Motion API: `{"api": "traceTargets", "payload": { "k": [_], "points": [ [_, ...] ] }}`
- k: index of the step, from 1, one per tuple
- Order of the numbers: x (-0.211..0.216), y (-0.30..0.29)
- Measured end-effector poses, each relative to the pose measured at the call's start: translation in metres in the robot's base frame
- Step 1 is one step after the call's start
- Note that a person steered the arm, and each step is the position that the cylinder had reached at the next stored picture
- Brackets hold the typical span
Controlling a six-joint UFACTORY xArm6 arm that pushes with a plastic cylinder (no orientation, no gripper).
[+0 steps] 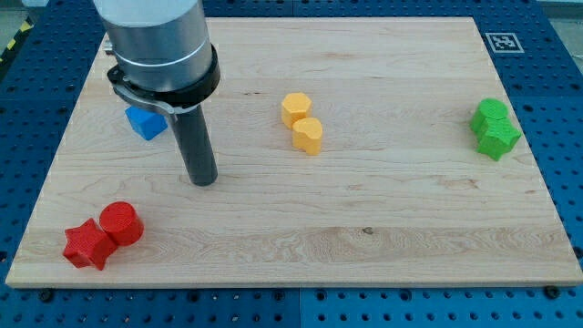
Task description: Slightly push the red star left bottom of the board
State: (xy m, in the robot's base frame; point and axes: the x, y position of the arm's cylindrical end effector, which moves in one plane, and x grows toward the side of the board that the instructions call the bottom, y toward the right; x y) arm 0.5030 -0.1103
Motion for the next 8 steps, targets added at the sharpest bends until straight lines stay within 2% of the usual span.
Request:
{"api": "traceTargets", "payload": {
  "k": [2, 6, 8],
  "points": [
    [0.014, 0.000],
    [0.099, -0.008],
    [0.109, -0.030]
  ]
}}
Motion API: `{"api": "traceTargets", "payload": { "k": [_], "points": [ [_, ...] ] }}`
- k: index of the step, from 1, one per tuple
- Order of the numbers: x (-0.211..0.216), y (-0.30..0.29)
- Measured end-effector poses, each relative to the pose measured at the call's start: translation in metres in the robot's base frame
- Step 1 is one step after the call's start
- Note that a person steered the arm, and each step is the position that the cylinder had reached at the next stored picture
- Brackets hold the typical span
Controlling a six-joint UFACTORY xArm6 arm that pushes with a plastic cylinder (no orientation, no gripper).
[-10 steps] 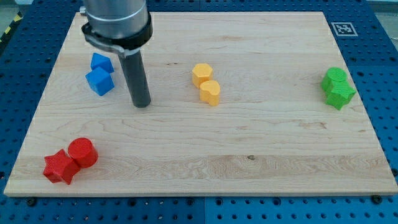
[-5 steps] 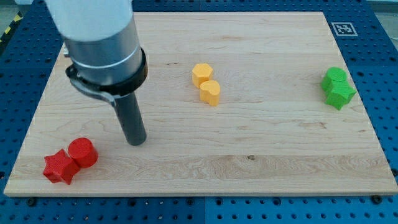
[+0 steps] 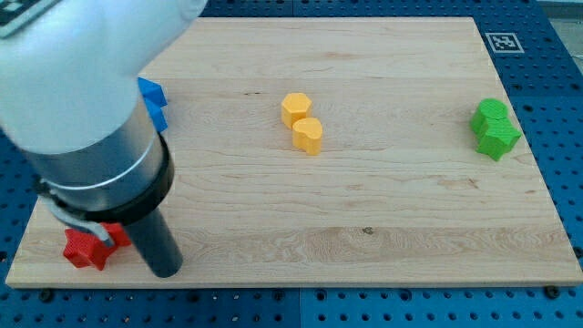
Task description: Slightly push the red star left bottom of the board
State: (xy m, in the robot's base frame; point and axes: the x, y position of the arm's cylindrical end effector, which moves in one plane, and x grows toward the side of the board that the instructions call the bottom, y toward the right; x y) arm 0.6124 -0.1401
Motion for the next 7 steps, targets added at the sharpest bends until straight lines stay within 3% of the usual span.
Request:
{"api": "traceTargets", "payload": {
  "k": [5, 6, 7],
  "points": [
    [0.006, -0.059],
    [0.006, -0.058],
    [0.006, 0.002]
  ]
}}
